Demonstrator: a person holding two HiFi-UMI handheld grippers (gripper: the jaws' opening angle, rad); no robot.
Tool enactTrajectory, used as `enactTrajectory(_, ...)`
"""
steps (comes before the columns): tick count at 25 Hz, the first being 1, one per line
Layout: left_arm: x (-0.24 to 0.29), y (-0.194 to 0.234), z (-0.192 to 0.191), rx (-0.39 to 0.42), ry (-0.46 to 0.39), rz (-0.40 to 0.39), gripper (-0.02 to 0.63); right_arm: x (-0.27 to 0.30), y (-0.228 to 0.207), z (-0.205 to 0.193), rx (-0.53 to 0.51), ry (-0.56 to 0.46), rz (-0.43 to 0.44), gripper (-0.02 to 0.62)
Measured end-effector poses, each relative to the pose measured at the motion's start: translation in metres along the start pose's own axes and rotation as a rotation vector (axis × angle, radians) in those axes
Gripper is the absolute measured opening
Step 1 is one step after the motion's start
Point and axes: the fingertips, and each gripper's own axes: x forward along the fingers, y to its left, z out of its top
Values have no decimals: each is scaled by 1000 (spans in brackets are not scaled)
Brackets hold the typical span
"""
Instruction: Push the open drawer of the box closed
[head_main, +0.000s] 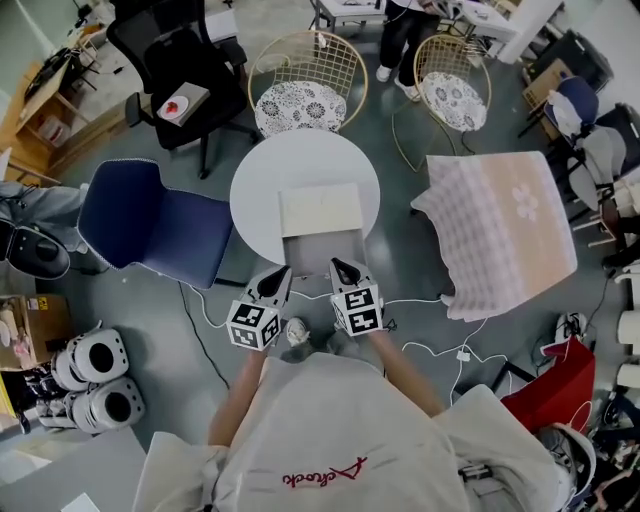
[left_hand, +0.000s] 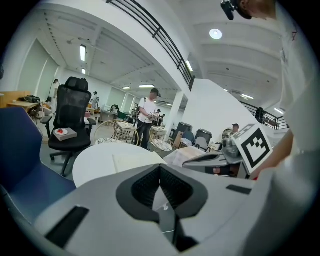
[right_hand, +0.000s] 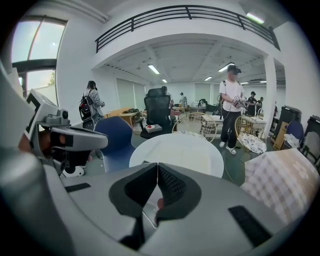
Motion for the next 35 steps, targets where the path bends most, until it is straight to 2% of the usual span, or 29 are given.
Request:
enactTrajectory(12, -10, -33, -68, -109, 99, -17, 12, -13, 27, -86, 40, 167, 61, 17)
enactTrajectory(20, -16, -34, -96, -134, 136, 3, 12, -7, 39, -129, 53, 248, 134, 19)
enactTrajectory(21, -17, -35, -98, -137, 139, 6, 12, -5, 40, -132, 65, 254, 143, 37)
enactTrajectory(23, -18, -37, -103, -144, 142, 9, 12, -1, 40, -138, 82, 263, 145, 165)
enactTrajectory(24, -19, -38, -104, -147, 143, 11, 12, 2, 39, -141, 81, 268, 143, 183)
enactTrajectory(35, -21, -46, -108, -165, 146, 11, 12, 32, 27, -154, 70, 318, 120, 196)
